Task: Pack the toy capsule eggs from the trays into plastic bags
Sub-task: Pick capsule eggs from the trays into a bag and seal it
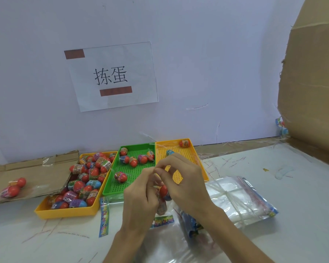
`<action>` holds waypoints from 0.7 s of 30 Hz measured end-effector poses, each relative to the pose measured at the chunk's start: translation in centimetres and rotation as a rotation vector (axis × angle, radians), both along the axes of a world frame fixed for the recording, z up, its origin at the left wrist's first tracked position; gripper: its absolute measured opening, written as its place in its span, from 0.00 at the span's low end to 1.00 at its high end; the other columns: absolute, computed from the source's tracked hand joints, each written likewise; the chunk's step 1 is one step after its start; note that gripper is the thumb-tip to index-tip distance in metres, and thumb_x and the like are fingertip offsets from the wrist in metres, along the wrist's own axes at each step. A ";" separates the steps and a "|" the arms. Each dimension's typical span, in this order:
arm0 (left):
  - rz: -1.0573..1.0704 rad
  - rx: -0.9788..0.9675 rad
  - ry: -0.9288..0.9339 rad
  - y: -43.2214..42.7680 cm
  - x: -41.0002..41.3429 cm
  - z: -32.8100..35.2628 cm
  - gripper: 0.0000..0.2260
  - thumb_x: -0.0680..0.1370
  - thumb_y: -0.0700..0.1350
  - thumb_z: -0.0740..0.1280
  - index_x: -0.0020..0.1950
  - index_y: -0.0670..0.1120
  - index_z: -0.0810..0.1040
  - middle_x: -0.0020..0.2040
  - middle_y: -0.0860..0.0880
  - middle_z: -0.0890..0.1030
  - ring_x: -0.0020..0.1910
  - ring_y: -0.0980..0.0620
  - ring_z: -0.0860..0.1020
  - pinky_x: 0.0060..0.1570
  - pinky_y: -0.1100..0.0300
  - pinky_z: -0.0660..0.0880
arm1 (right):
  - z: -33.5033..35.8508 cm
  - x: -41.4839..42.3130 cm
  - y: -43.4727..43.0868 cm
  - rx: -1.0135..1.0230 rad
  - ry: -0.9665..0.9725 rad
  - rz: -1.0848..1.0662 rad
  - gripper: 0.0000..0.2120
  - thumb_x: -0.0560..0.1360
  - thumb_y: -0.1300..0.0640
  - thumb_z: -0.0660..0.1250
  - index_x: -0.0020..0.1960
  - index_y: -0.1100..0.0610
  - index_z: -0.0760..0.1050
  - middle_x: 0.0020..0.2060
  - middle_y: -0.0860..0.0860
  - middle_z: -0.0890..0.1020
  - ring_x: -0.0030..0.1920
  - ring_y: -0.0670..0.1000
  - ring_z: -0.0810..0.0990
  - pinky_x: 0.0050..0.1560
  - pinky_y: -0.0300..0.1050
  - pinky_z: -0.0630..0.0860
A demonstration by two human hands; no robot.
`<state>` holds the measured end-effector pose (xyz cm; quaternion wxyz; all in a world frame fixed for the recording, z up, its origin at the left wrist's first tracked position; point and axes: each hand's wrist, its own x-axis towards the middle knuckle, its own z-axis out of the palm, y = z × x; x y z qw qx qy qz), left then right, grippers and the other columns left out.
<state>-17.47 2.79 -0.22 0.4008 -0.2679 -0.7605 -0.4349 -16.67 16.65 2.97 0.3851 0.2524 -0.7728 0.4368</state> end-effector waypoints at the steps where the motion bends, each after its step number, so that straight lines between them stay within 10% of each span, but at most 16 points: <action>1: -0.005 0.005 -0.002 0.0 0.1 0.0 0.13 0.81 0.40 0.58 0.59 0.54 0.76 0.44 0.65 0.78 0.38 0.66 0.78 0.36 0.77 0.69 | 0.0 0.0 0.0 0.010 -0.002 0.001 0.01 0.77 0.58 0.72 0.48 0.53 0.81 0.43 0.43 0.81 0.39 0.44 0.77 0.42 0.40 0.77; 10: 0.003 -0.038 -0.040 -0.4 -0.3 -0.1 0.15 0.76 0.35 0.59 0.55 0.51 0.78 0.40 0.58 0.80 0.40 0.63 0.79 0.40 0.76 0.72 | 0.2 0.0 0.2 0.022 -0.004 -0.019 0.06 0.75 0.63 0.74 0.44 0.53 0.81 0.39 0.40 0.80 0.39 0.42 0.77 0.42 0.38 0.75; 18: 0.169 0.284 -0.163 -1.7 -1.6 0.3 0.10 0.84 0.37 0.61 0.51 0.51 0.76 0.37 0.53 0.83 0.34 0.57 0.84 0.31 0.56 0.79 | 1.9 -2.2 7.9 -0.802 -0.359 -0.173 0.06 0.76 0.63 0.73 0.42 0.54 0.82 0.30 0.46 0.82 0.31 0.44 0.78 0.39 0.42 0.75; 21: 0.197 0.390 -0.222 -2.0 -1.7 0.5 0.09 0.85 0.37 0.60 0.52 0.49 0.77 0.38 0.51 0.84 0.34 0.57 0.84 0.34 0.62 0.79 | 1.0 -2.4 10.2 -0.729 -0.572 -0.111 0.02 0.76 0.61 0.73 0.45 0.58 0.84 0.32 0.47 0.83 0.31 0.43 0.76 0.43 0.41 0.75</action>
